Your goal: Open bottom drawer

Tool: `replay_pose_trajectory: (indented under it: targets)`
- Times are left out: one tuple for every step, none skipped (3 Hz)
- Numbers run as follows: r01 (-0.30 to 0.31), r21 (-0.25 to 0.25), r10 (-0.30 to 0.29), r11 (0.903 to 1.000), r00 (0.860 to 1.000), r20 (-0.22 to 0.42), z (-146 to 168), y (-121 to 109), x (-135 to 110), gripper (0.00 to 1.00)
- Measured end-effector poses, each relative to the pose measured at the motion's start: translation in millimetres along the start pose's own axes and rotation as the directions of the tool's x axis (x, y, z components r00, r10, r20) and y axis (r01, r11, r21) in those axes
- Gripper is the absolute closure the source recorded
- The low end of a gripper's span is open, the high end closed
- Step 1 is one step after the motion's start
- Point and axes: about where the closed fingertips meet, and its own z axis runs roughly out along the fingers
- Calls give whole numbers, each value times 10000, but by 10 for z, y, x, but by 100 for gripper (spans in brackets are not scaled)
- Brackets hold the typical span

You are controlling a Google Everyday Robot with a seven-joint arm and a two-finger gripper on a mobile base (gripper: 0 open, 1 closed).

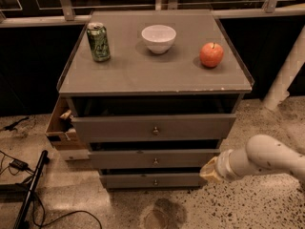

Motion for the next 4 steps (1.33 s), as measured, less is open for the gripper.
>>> replay_pose_trajectory:
  targets:
    - [-278,-656,281,9975,9996,39,357,185,192,100]
    - [-194,-735,191,9971,9998,-39,479,220,313,100]
    - [-50,-601,73,9982,9992,387,835,297,603,100]
    - [418,-910,-264,9950,9860,1647,1440,321,912,97]
